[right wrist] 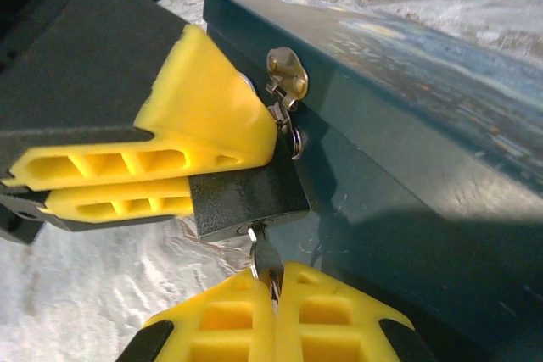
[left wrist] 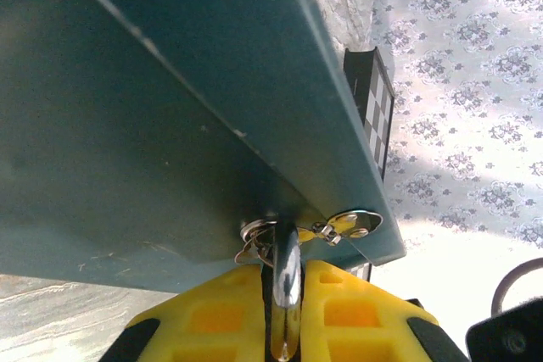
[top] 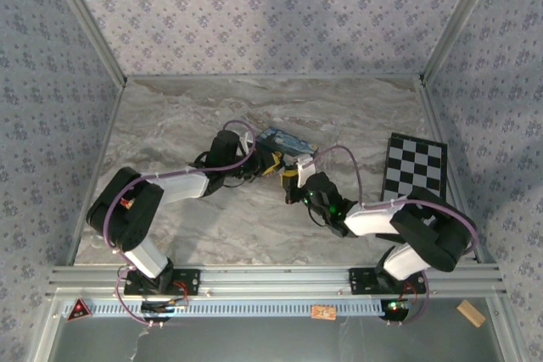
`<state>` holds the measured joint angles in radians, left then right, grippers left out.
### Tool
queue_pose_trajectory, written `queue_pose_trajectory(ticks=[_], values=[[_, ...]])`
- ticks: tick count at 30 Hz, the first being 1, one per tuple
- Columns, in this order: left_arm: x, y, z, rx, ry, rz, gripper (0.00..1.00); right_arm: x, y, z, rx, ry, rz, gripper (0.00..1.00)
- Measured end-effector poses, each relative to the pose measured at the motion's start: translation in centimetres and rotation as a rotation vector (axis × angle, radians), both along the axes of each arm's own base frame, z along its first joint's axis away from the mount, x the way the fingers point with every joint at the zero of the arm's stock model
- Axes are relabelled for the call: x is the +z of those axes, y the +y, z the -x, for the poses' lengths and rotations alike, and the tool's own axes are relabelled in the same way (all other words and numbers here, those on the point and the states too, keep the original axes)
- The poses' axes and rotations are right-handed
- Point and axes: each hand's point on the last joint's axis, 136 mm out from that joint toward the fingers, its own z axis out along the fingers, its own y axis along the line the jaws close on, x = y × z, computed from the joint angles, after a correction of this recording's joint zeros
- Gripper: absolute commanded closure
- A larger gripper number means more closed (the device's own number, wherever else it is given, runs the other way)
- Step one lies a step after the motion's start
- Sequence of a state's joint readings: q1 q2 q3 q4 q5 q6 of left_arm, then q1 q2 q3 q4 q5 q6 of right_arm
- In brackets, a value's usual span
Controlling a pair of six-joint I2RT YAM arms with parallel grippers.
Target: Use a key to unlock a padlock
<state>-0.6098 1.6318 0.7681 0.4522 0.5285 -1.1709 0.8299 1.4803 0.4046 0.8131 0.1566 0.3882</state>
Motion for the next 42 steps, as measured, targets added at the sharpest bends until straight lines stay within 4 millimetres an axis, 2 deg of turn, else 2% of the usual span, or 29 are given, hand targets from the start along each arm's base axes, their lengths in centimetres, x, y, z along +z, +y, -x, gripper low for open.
queue_pose_trajectory(ticks=[14,20,24,26,29,33,42], values=[[-1.6,0.1,0.4,-0.003,0.021,-0.018,1.0,-1.6,0.0,0.4,0.017,0.249,-0.234,1.0],[-2.5,0.4,0.9,-0.034,0.015,-0.071,1.0,-2.4,0.0,1.1,0.02,0.237,-0.123,0.73],[-3.9,0.6,1.1,-0.075,0.013,-0.154,1.0,-2.7,-1.5,0.8,-0.018,0.203,-0.015,0.57],[-5.1,1.0,1.3,-0.092,0.023,-0.205,1.0,-3.0,-2.3,0.6,-0.031,0.192,0.033,0.53],[-6.5,1.8,1.6,-0.116,0.034,-0.284,1.0,-3.5,-3.1,0.6,-0.037,0.187,0.091,0.53],[-6.4,2.1,1.4,-0.163,0.0,-0.359,1.0,-3.8,-4.1,0.0,-0.048,0.193,0.127,0.54],[-6.5,2.4,0.5,-0.257,-0.106,-0.532,0.97,-3.5,-4.0,-2.4,-0.046,0.204,0.123,0.54]])
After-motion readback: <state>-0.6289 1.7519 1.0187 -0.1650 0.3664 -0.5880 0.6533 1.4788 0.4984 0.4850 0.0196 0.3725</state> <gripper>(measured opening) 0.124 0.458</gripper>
